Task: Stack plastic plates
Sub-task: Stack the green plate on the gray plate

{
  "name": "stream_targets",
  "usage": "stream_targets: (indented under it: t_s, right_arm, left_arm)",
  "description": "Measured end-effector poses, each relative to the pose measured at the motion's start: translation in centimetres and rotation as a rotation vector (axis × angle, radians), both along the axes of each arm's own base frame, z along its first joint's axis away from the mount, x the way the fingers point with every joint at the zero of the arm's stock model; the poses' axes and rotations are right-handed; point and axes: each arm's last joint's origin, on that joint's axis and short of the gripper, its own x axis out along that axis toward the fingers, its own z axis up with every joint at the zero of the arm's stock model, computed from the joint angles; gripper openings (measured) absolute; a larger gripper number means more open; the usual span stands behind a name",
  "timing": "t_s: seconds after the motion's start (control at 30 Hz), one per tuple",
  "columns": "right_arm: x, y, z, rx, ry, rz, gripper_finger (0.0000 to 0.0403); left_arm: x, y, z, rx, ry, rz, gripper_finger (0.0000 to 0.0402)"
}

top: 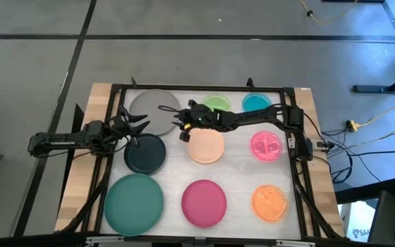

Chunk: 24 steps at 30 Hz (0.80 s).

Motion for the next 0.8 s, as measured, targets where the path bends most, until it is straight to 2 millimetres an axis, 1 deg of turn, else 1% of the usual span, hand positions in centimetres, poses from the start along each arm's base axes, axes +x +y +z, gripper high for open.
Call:
stream_targets:
  t_s: [0.1,0.23,0.47,0.6,0.67,0.8]
  right_arm:
    - [0.0,0.0,0.0,0.002,-0.005,0.005,0.0161]
    - [0.0,0.1,0.0,0.011,0.003,0.03,0.0178]
    - [0.0,0.1,-0.1,0.013,0.01,0.031,0.0182]
    - [0.2,0.1,-0.9,0.015,0.02,0.031,0.0182]
    - [0.5,0.1,-1.3,0.015,0.021,0.031,0.0182]
    - [1.7,-0.1,-2.1,0.017,0.057,0.033,0.0182]
  left_arm:
    - [-0.1,0.0,0.3,-0.007,-0.009,-0.002,0.0122]
    - [-0.3,0.0,1.7,-0.043,-0.053,-0.009,0.0122]
    - [-1.0,-0.1,4.0,-0.042,-0.043,-0.007,0.0121]
    - [-1.6,-0.2,5.9,0.016,-0.082,0.003,0.0121]
    - [-1.7,-0.2,6.3,0.028,-0.085,0.005,0.0121]
    - [-1.7,-0.2,6.3,0.028,-0.081,0.005,0.0121]
